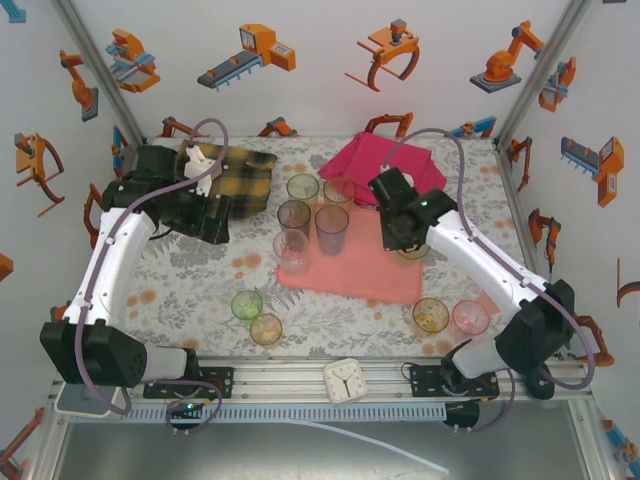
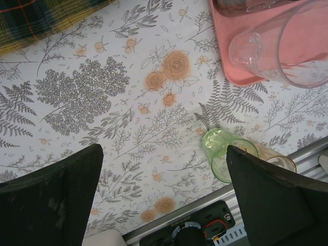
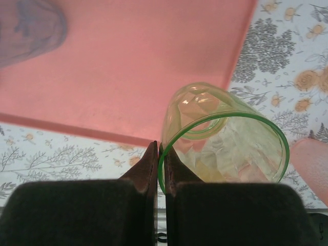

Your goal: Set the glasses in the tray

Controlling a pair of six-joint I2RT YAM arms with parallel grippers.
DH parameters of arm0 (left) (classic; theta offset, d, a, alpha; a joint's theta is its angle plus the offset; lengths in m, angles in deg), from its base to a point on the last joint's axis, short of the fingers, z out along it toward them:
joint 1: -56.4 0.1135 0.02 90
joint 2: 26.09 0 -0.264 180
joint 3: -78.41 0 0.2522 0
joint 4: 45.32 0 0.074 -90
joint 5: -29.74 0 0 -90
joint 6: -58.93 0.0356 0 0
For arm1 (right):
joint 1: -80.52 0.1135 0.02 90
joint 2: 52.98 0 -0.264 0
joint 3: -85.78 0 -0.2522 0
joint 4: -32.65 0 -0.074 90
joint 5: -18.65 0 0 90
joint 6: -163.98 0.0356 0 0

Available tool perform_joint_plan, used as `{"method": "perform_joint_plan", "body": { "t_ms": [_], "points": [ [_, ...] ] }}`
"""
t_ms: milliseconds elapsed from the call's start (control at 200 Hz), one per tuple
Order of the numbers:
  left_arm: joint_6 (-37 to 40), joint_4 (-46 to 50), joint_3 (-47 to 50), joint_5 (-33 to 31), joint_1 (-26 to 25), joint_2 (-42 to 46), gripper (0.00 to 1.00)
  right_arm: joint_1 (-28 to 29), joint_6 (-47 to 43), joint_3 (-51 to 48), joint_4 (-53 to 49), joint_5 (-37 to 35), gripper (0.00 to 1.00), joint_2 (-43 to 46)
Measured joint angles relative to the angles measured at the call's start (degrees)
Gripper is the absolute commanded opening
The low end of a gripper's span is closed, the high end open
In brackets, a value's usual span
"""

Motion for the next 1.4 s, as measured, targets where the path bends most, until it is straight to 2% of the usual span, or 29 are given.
{"method": "perform_joint_plan", "body": {
  "t_ms": [265, 576, 1402],
  "points": [
    [-0.59, 0.00, -0.22, 0.17, 0.00, -0.46, 0.98, 10.88, 2.80, 3.63, -0.68, -2.51, 0.06, -3.26],
    [-0.79, 0.00, -0.33, 0.17, 0.02, -0.48, 0.98, 18.14, 3.63, 4.94, 1.64, -4.35, 0.06, -9.66],
    [-0.81, 0.00, -0.33, 0.13, 0.37, -0.48, 0.98, 19.39, 3.63, 5.18, 11.80, 1.05, 0.07, -18.14]
  ]
}}
